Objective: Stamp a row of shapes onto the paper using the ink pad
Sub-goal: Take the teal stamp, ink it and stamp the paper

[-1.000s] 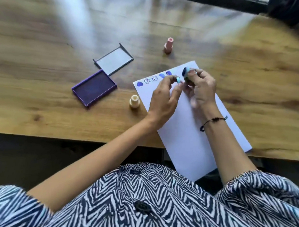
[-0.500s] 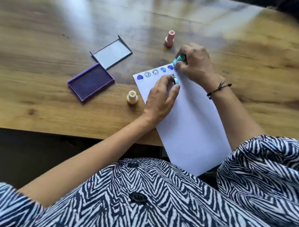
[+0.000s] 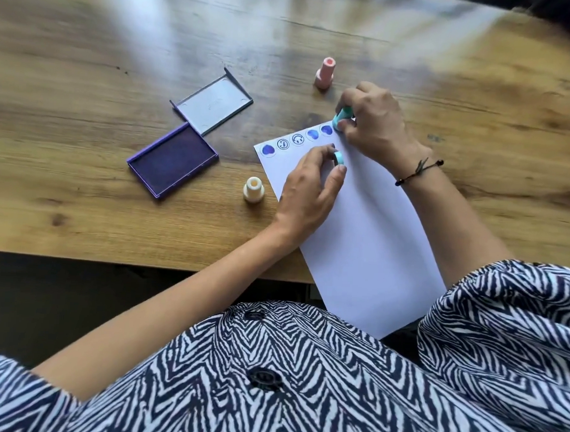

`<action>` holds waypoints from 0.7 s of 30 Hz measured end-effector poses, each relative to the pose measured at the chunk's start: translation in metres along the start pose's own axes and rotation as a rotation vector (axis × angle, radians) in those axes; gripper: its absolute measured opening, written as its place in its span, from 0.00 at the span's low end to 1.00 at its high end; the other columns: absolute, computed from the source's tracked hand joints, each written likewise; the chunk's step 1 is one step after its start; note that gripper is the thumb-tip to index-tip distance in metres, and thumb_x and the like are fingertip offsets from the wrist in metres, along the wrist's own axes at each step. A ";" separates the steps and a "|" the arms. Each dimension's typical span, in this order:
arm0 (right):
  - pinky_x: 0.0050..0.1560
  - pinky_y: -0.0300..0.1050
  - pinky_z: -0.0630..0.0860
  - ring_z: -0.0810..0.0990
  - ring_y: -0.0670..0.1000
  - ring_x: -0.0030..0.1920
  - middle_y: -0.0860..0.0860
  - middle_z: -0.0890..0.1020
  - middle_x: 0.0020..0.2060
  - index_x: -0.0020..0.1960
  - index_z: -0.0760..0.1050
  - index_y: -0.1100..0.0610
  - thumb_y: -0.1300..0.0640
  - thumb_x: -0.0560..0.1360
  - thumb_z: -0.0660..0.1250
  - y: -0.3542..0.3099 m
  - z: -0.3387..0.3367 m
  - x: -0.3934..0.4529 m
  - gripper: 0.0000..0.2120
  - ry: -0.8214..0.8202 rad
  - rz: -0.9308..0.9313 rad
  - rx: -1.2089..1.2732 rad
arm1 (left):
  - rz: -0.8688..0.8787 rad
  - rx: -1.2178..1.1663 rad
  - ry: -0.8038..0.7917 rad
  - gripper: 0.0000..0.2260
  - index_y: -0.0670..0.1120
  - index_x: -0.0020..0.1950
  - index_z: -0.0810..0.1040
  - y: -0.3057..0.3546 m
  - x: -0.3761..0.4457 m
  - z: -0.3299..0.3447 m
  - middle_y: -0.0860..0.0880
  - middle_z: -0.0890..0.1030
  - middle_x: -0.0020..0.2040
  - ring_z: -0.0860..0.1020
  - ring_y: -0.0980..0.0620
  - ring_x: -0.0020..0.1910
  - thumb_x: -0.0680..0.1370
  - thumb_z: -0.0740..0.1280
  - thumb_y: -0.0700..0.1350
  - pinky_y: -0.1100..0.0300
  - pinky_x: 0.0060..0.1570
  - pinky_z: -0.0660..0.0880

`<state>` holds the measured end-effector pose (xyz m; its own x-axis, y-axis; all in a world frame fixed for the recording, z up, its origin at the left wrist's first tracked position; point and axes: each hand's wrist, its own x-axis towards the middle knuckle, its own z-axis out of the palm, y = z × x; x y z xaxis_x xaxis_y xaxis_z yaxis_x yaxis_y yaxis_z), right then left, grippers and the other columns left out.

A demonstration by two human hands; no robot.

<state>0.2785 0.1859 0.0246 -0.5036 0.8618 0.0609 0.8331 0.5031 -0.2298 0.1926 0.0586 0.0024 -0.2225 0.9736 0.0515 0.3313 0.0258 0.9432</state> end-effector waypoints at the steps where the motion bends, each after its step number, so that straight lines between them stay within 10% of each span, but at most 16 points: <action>1: 0.46 0.50 0.72 0.77 0.63 0.49 0.62 0.77 0.50 0.51 0.76 0.62 0.61 0.71 0.64 0.000 0.000 0.000 0.09 -0.002 -0.003 -0.004 | 0.002 0.001 0.000 0.13 0.36 0.60 0.70 0.000 0.000 0.000 0.41 0.76 0.62 0.73 0.46 0.61 0.77 0.62 0.41 0.60 0.59 0.66; 21: 0.39 0.50 0.71 0.76 0.63 0.44 0.61 0.76 0.45 0.43 0.75 0.60 0.67 0.66 0.60 -0.005 0.010 0.008 0.08 0.028 0.074 0.013 | 0.026 0.048 -0.007 0.14 0.38 0.60 0.70 -0.005 0.000 0.006 0.42 0.74 0.64 0.72 0.48 0.64 0.76 0.62 0.41 0.67 0.59 0.63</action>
<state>0.2684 0.1898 0.0167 -0.4343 0.8980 0.0701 0.8646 0.4374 -0.2474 0.1964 0.0598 -0.0047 -0.2070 0.9756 0.0734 0.3807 0.0112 0.9246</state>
